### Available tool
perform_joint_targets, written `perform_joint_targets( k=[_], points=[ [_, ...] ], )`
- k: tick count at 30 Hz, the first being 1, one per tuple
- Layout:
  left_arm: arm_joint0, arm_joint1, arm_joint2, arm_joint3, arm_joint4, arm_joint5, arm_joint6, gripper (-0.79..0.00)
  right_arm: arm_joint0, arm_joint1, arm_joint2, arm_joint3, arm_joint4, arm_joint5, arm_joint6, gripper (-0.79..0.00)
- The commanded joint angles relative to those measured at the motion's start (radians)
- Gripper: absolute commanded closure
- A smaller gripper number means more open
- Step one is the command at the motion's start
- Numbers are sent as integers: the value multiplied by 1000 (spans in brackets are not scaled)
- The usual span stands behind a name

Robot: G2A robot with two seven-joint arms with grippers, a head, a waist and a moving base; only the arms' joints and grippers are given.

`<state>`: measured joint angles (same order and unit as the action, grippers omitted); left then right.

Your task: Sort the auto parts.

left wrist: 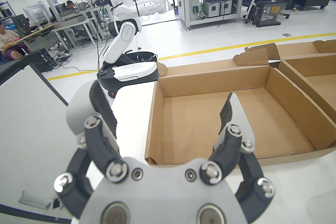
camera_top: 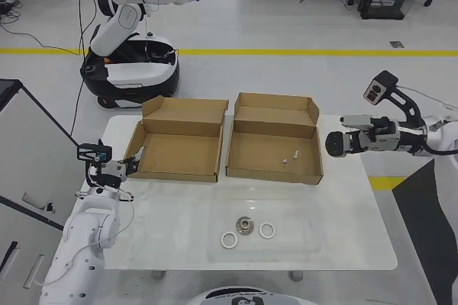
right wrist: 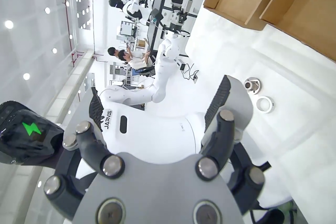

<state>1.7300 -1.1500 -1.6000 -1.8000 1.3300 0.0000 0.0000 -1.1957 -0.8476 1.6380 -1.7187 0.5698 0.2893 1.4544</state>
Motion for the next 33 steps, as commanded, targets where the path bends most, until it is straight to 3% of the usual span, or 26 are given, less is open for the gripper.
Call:
perform_joint_targets(
  k=[1,9,23,27,33],
  points=[
    [0,0,0,0,0,0,0,-785,-18,3,20,2,22,-11,11,-785],
    [0,0,0,0,0,0,0,-785,-65,7,51,20,103,-63,46,-785],
    [-5,0,-3,-4,2,-2,-5,-785,-66,7,51,22,106,-67,47,-785],
    [-25,2,-2,-69,14,-41,-81,-785,-66,7,51,22,106,-67,47,-785],
    [-73,6,56,-232,98,-131,-315,-785,-66,7,51,22,106,-67,47,-785]
  ],
)
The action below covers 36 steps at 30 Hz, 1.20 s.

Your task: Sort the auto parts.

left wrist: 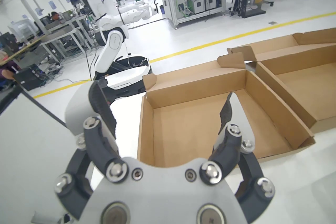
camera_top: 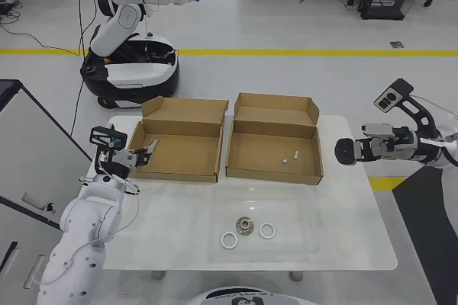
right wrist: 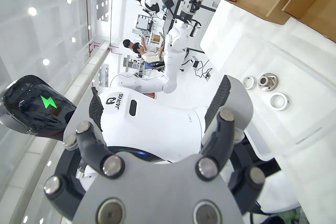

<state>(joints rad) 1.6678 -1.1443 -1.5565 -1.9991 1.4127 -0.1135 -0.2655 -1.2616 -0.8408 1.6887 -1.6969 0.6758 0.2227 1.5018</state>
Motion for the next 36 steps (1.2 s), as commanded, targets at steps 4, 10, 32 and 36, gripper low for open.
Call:
perform_joint_targets(
  k=[4,10,32,36],
  points=[
    [-57,0,62,-119,-2,-77,-191,-785,0,0,0,0,0,0,0,-785],
    [-140,-1,153,-165,15,-181,-349,-785,0,0,0,0,0,0,0,-785],
    [-371,-26,497,-236,-246,-293,-861,-785,0,0,0,0,0,0,0,-785],
    [-371,-26,497,-236,-246,-293,-861,-785,0,0,0,0,0,0,0,-785]
  ],
)
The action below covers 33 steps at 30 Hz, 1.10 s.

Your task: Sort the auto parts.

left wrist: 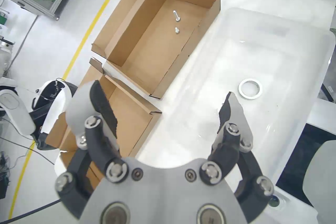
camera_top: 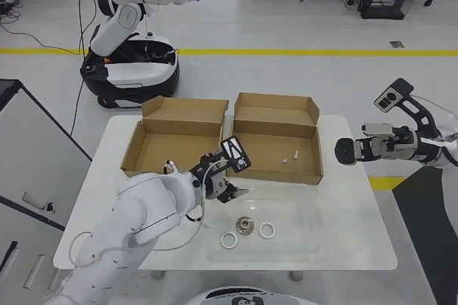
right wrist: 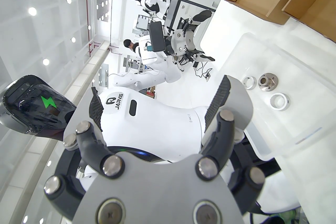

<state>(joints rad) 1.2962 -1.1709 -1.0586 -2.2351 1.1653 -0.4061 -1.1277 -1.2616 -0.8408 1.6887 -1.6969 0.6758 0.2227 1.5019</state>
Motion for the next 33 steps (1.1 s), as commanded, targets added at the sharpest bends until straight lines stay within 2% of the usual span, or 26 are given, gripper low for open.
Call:
perform_joint_targets(
  k=[1,15,18,23,27,30,33],
  points=[
    [1,0,-1,0,1,-1,1,-785,0,0,0,0,0,0,0,-785],
    [1,0,-1,0,1,-1,1,-785,0,0,0,0,0,0,0,-785],
    [-23,0,23,14,-5,-34,-21,-785,0,0,0,0,0,0,0,-785],
    [-177,-23,143,55,-152,-28,-216,-785,0,0,0,0,0,0,0,-785],
    [-327,-54,276,128,-284,59,-345,-785,0,0,0,0,0,0,0,-785],
    [-432,-81,361,188,-384,122,-408,-785,0,0,0,0,0,0,0,-785],
    [-513,-102,449,248,-414,149,-408,-785,0,0,0,0,0,0,0,-785]
  ],
)
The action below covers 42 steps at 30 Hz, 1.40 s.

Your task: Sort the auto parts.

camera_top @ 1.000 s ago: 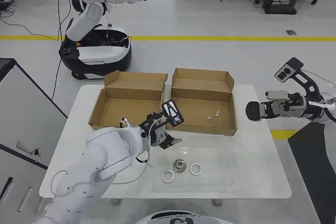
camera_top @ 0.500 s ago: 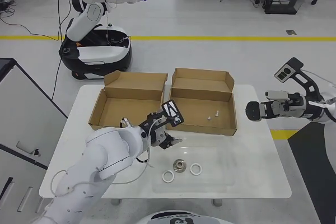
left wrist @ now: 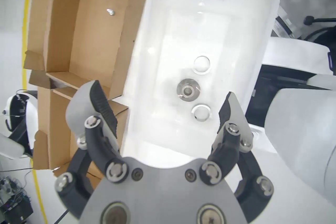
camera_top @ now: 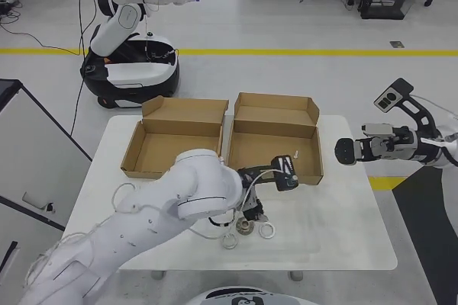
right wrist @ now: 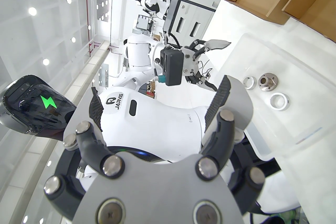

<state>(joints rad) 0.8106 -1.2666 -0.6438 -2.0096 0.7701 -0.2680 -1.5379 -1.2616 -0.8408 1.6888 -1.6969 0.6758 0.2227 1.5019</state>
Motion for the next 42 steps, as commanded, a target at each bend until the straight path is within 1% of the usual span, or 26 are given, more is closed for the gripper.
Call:
perform_joint_targets(
  k=[1,5,7,12,17,23,24,25,27,28,29,30,32,34,37,39,41,42],
  points=[
    [-51,-12,62,42,-20,19,2,-785,0,0,0,0,0,0,0,-785],
    [-128,-33,174,109,-57,61,2,-785,0,0,0,0,0,0,0,-785],
    [-167,-43,223,132,-86,60,2,-785,0,0,0,0,0,0,0,-785],
    [-243,-64,312,191,-152,101,2,-785,0,0,0,0,0,0,0,-785],
    [-286,-82,364,219,-192,124,2,-785,0,0,0,0,0,0,0,-785],
    [-303,-100,415,244,-185,130,2,-785,0,0,0,0,0,0,0,-785],
    [-304,-102,423,248,-182,131,2,-773,0,0,0,0,0,0,0,-785],
    [-304,-104,428,249,-181,132,2,-723,0,0,0,0,0,0,0,-785],
    [-302,-109,437,247,-179,128,2,-668,0,0,0,0,0,0,0,-785],
    [-296,-112,439,245,-180,120,13,-665,0,0,0,0,0,0,0,-785],
    [-290,-114,437,246,-183,111,33,-693,0,0,0,0,0,0,0,-785],
    [-284,-115,436,251,-183,102,46,-690,0,0,0,0,0,0,0,-785],
    [-279,-118,446,262,-163,97,36,-674,0,0,0,0,0,0,0,-785],
    [-269,-121,446,268,-164,95,54,-640,0,0,0,0,0,0,0,-785],
    [-256,-128,456,284,-146,86,58,-625,0,0,0,0,0,0,0,-785],
    [-251,-133,463,295,-136,80,55,-576,0,0,0,0,0,0,0,-785],
    [-246,-139,470,306,-130,74,53,-576,0,0,0,0,0,0,0,-785],
    [-244,-141,473,311,-128,73,52,-560,0,0,0,0,0,0,0,-785]
  ],
)
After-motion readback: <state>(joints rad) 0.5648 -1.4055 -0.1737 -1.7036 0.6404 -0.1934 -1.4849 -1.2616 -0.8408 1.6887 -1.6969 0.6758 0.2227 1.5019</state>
